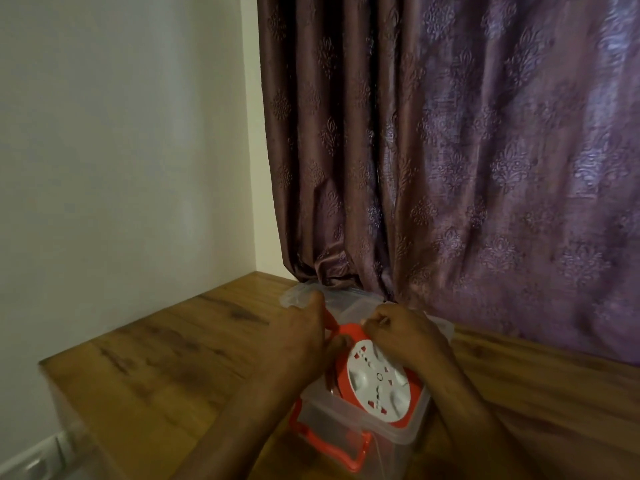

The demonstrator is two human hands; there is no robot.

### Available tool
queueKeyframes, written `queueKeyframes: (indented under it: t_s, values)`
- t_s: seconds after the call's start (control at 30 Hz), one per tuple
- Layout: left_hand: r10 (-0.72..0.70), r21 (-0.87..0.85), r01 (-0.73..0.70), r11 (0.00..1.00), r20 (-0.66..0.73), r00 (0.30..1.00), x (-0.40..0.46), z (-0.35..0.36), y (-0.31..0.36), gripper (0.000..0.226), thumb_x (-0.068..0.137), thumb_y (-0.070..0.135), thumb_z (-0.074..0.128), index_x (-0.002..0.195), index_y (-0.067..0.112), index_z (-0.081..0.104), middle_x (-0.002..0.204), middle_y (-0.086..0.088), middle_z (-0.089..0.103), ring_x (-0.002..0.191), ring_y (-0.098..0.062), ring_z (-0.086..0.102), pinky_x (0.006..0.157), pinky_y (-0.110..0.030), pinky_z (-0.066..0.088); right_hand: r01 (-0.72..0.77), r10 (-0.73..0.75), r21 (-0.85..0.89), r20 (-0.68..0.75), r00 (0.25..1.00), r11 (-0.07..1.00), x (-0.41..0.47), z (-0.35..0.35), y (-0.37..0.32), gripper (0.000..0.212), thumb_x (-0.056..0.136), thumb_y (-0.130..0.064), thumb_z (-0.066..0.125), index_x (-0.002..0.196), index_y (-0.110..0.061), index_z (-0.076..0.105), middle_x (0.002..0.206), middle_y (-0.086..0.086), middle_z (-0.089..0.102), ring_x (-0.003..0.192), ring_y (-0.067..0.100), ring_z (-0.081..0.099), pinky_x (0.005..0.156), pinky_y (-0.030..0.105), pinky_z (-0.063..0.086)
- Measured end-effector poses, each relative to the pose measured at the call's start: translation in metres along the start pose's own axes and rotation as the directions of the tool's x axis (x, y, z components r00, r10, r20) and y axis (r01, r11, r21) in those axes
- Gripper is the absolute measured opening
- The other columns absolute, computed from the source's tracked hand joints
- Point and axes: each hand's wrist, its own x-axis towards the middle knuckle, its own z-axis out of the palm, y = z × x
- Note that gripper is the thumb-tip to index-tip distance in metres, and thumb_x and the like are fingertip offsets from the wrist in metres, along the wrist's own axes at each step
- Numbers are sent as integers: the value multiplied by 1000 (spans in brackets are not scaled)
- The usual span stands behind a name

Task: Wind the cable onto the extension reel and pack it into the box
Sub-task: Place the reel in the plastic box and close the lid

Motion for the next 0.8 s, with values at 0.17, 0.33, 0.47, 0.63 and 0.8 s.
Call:
queueKeyframes:
  t_s: [0.17, 0.33, 0.47, 0.63, 0.8]
  values:
    - [35, 207, -36, 978, 9, 999, 10, -3, -8, 24, 92, 39, 51, 110, 23, 51, 91, 3, 59, 72, -12, 51, 60, -23, 43, -1, 2, 13, -46, 999, 1000, 1, 3, 2, 21, 84, -35, 50, 70, -22, 60, 67, -8, 63, 66, 9, 59, 67, 30, 51]
    - [101, -14, -100, 995, 54, 993, 17, -5, -30, 17, 90, 32, 57, 103, 23, 51, 106, 4, 64, 82, -8, 57, 58, -16, 39, 24, -23, -19, 90, 996, 1000, 2, 4, 2, 23, 85, -39, 51, 105, -35, 61, 96, -15, 67, 88, 10, 63, 81, 33, 52]
    - [140, -110, -147, 983, -76, 987, 16, 10, -30, 13, 88, 23, 59, 96, 24, 49, 100, 5, 62, 78, -2, 52, 53, -8, 31, 78, -72, -3, 315, 946, 997, 4, 7, -3, 44, 86, -43, 45, 130, -38, 45, 126, -5, 61, 105, 17, 60, 92, 40, 50]
    - [160, -200, -192, 961, -164, 973, 26, 17, -28, 11, 85, 15, 60, 93, 20, 54, 91, 4, 62, 77, -6, 55, 56, -8, 36, 48, -39, -42, 204, 978, 998, 7, 5, -3, 42, 74, -56, 45, 108, -35, 58, 116, -5, 59, 106, 19, 56, 93, 43, 47]
    - [240, -196, -272, 942, -173, 955, 47, 16, -14, 19, 83, 12, 58, 98, 24, 57, 88, 2, 68, 76, -15, 62, 62, -27, 49, -36, 35, 34, 27, 999, 999, 6, 6, -4, 46, 75, -60, 37, 70, -21, 58, 69, -2, 68, 83, 21, 62, 84, 39, 49]
